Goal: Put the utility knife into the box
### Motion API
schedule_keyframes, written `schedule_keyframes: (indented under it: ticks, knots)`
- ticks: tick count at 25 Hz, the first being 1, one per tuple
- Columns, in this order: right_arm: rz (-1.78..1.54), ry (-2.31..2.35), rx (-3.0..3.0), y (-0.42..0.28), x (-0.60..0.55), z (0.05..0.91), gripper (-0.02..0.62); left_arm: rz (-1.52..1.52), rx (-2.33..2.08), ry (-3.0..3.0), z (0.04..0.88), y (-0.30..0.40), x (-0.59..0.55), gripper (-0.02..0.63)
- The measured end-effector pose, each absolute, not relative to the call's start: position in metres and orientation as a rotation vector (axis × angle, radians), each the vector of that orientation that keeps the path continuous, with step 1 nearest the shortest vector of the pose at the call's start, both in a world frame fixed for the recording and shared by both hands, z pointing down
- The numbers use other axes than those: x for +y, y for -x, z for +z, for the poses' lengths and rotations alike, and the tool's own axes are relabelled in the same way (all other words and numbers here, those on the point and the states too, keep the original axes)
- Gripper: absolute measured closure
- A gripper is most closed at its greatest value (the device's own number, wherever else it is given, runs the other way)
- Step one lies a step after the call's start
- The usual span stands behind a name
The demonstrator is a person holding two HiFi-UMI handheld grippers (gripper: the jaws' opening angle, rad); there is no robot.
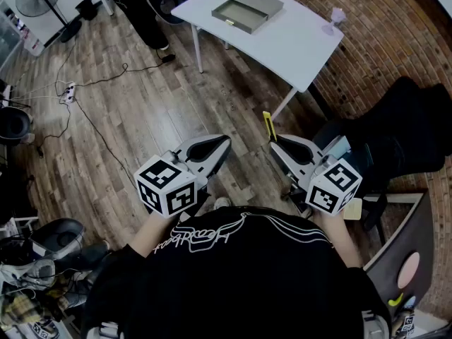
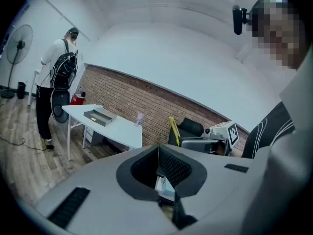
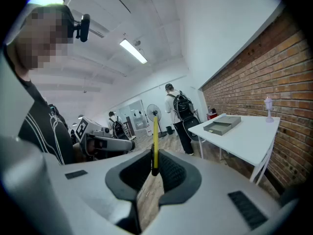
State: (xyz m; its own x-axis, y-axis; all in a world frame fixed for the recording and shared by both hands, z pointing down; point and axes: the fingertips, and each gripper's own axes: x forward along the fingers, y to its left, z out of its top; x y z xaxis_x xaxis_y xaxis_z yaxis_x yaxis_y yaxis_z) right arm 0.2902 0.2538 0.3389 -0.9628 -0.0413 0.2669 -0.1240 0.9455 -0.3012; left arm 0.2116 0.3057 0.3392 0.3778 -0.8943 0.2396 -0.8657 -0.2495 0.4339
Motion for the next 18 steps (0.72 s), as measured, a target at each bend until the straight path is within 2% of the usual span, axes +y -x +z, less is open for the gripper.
schedule_keyframes:
  ticks: [18]
  knots:
    - [0.425,-0.106,-2.87,-0.258,0.266,0.34,0.545,-0.07,-1.554,-2.152,0.342,-0.184,0.329,0.574]
